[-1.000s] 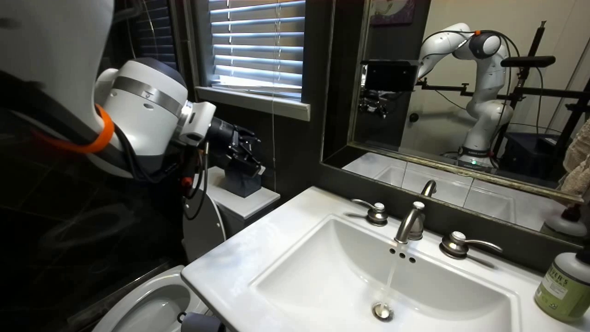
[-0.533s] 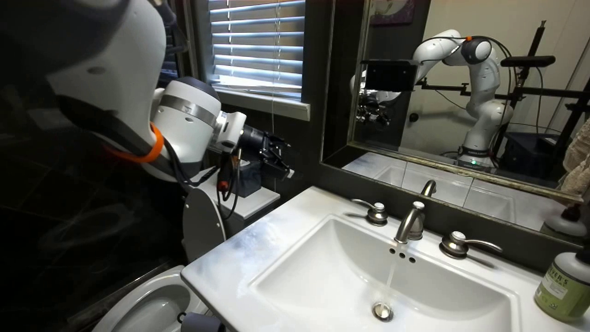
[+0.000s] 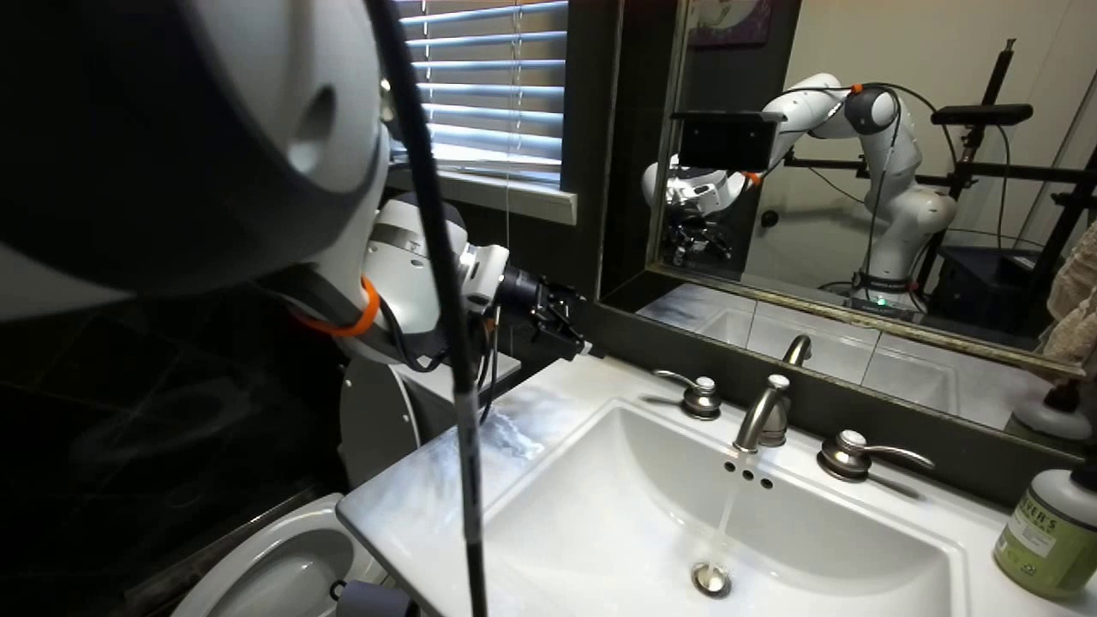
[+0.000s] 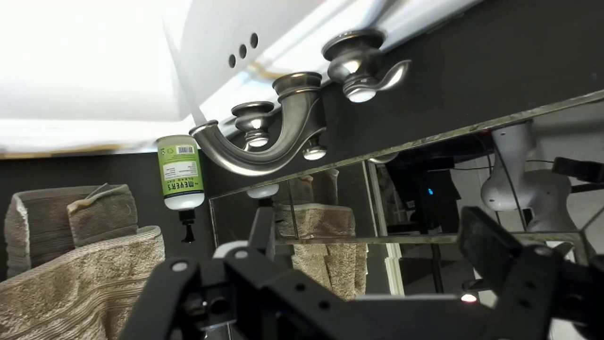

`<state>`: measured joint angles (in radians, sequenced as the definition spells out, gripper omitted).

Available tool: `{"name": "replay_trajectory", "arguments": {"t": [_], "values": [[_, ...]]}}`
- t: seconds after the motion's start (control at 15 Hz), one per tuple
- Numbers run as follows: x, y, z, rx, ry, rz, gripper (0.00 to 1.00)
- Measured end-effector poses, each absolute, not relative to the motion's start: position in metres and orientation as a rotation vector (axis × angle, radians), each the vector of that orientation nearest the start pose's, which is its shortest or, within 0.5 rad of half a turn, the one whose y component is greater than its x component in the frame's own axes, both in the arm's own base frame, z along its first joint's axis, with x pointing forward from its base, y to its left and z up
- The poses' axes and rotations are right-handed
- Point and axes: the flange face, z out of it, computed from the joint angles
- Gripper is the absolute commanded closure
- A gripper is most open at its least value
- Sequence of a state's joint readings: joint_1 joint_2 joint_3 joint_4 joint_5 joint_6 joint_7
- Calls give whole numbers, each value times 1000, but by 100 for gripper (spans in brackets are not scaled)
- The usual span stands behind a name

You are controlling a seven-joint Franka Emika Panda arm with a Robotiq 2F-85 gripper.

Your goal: Turn off the water

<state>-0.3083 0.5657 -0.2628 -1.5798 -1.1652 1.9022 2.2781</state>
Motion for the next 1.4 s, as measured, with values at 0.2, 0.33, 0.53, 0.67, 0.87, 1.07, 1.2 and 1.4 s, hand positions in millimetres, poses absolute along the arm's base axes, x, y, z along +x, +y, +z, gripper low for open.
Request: {"name": "replay_trajectory", "arguments": {"t": [0.2, 0.33, 0.53, 0.67, 0.87, 1.07, 1.2, 1.4], "values": [[559, -427, 331, 875, -1830, 850, 0], [556, -443, 324, 860, -1819, 836, 0], [549, -467, 319, 831, -1802, 823, 0], [547, -477, 316, 820, -1793, 819, 0], [548, -483, 309, 814, -1779, 819, 0], [547, -490, 303, 824, -1760, 809, 0], [542, -499, 299, 844, -1749, 802, 0], [539, -510, 292, 914, -1756, 804, 0]]}}
